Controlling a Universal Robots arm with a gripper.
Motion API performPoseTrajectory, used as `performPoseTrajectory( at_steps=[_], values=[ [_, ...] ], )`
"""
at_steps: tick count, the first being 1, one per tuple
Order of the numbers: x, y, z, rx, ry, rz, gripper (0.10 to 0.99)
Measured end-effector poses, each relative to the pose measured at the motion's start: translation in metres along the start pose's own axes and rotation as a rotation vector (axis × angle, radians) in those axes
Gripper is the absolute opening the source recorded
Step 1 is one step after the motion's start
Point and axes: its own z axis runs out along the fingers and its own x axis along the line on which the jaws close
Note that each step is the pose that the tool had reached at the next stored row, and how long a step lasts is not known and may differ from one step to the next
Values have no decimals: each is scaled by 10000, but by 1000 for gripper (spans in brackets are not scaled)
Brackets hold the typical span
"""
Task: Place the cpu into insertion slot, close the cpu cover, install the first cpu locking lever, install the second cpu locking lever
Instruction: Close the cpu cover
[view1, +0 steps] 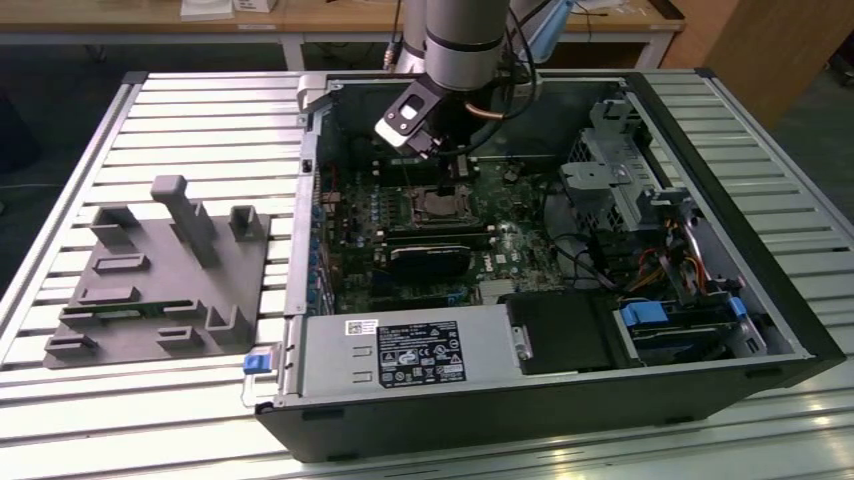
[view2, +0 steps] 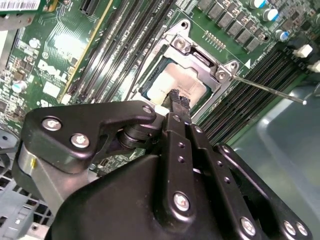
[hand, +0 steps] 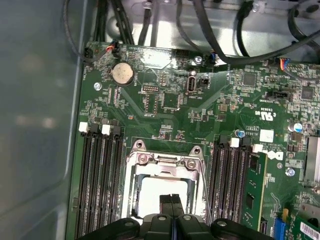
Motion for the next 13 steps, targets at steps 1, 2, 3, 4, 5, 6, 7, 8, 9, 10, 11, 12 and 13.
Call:
performPoseTrajectory(
  at_steps=[1, 2, 3, 4, 5, 6, 7, 8, 9, 10, 11, 12, 13],
  values=[
    [0, 0, 0, 2, 1, -147, 106],
    [0, 0, 1, 4, 1, -291, 106],
    [0, 0, 1, 6, 2, -439, 106],
    [0, 0, 1, 8, 1, -582, 106],
    [0, 0, 1, 10, 0, -727, 106],
    [0, 0, 1, 12, -1, -871, 106],
    [0, 0, 1, 14, -2, -1014, 106],
    [0, 0, 1, 16, -3, -1158, 106],
    [0, 0, 1, 18, -3, -1319, 106],
    [0, 0, 1, 21, -2, -1471, 106],
    [0, 0, 1, 23, -2, -1628, 106],
    [0, 0, 1, 25, -1, -1788, 106],
    [0, 0, 1, 27, -1, -1954, 106]
  ],
)
